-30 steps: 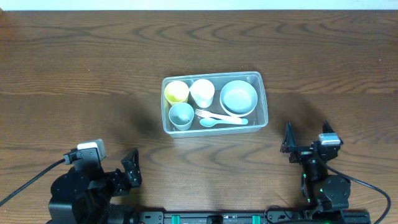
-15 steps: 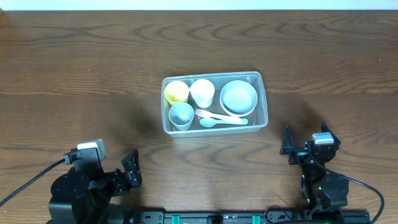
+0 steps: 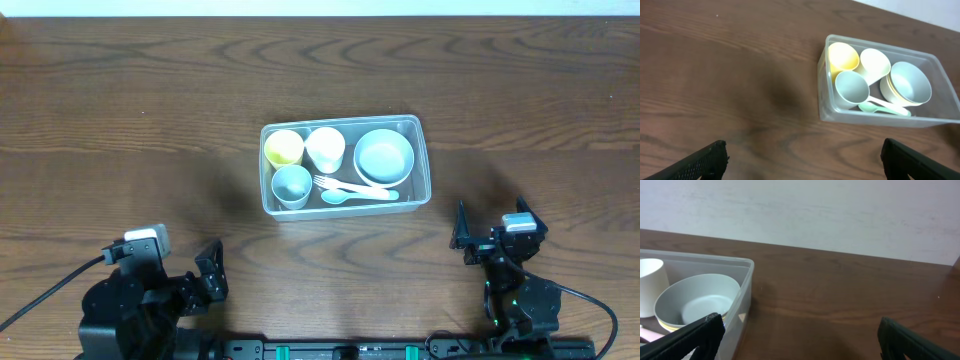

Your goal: Pack container

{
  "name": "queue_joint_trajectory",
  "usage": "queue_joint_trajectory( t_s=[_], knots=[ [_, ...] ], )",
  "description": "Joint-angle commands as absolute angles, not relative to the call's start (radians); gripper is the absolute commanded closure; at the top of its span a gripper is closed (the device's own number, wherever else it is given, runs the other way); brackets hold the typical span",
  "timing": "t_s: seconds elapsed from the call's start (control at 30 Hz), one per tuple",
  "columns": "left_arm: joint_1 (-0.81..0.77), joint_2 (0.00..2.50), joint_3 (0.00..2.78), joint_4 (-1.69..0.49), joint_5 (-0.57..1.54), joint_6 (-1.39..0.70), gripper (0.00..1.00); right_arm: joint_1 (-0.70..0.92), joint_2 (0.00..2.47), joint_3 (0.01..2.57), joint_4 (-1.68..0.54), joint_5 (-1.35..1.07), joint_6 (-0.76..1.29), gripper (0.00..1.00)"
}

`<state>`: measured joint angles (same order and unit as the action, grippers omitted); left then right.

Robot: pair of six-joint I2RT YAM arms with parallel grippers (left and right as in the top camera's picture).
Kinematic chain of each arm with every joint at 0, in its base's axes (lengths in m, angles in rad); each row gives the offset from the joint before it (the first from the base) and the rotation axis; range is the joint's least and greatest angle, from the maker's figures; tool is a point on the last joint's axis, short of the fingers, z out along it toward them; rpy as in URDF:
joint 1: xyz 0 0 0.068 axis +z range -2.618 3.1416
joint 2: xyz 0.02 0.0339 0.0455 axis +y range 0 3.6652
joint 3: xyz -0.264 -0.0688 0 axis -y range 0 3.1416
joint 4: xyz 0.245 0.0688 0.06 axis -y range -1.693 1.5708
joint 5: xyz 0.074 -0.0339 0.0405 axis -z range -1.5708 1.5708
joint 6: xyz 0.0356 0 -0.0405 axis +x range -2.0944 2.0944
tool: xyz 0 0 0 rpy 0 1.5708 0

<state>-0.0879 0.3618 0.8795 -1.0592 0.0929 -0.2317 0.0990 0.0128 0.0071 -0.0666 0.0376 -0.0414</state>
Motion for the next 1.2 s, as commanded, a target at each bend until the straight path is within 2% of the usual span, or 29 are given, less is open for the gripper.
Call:
queue_joint_trajectory(
  t_s=[0.0, 0.1, 0.37, 0.57, 0.87, 1.17],
  knots=[
    [-0.085, 0.354, 0.866, -1.079, 0.056, -0.192, 0.02, 0.110, 0.009, 0.006, -0.071, 0.036, -0.057, 0.01],
    [-0.073, 0.335, 0.798, -1.049, 0.055, -0.133, 0.02, 0.110, 0.009, 0.006, -0.071, 0.036, -0.057, 0.01],
    [-0.061, 0.115, 0.413, -0.784, 0.054, -0.028, 0.02, 0.110, 0.009, 0.006, -0.071, 0.036, -0.057, 0.01],
    [-0.061, 0.015, 0.215, -0.505, 0.055, 0.062, 0.02, 0.110, 0.009, 0.006, -0.071, 0.036, -0.057, 0.01],
    [-0.061, 0.002, 0.028, -0.105, 0.054, 0.255, 0.02, 0.110, 0.009, 0.006, -0.071, 0.036, -0.058, 0.01],
    [-0.061, 0.002, 0.004, -0.067, 0.033, 0.262, 0.02, 0.110, 0.009, 0.006, -0.071, 0.036, -0.057, 0.01]
  ],
)
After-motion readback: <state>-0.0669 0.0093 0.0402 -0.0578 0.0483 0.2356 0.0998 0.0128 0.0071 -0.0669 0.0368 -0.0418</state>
